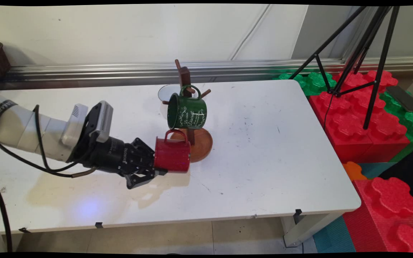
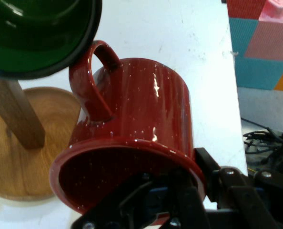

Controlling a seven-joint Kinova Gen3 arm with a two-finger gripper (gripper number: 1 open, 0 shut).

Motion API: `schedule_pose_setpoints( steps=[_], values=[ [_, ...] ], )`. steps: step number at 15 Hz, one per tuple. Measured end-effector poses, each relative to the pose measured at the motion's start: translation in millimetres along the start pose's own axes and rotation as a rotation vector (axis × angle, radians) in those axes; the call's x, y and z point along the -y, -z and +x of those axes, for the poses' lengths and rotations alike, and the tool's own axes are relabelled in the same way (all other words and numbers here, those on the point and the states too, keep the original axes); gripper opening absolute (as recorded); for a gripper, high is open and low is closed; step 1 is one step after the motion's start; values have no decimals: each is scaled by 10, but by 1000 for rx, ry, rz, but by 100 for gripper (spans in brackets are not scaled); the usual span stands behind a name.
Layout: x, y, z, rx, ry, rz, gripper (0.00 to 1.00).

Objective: Place the picked object on the table

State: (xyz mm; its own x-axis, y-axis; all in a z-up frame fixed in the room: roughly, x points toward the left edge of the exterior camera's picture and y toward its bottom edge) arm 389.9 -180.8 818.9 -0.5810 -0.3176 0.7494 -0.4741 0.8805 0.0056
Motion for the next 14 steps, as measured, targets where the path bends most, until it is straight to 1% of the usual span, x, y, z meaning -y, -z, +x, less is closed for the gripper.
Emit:
schedule_pose_setpoints(
  steps=[9,14],
  values=[
    [41,268,-156,52,-33,-10,0],
    [83,454,-230,86,-56,-8,0]
  ],
)
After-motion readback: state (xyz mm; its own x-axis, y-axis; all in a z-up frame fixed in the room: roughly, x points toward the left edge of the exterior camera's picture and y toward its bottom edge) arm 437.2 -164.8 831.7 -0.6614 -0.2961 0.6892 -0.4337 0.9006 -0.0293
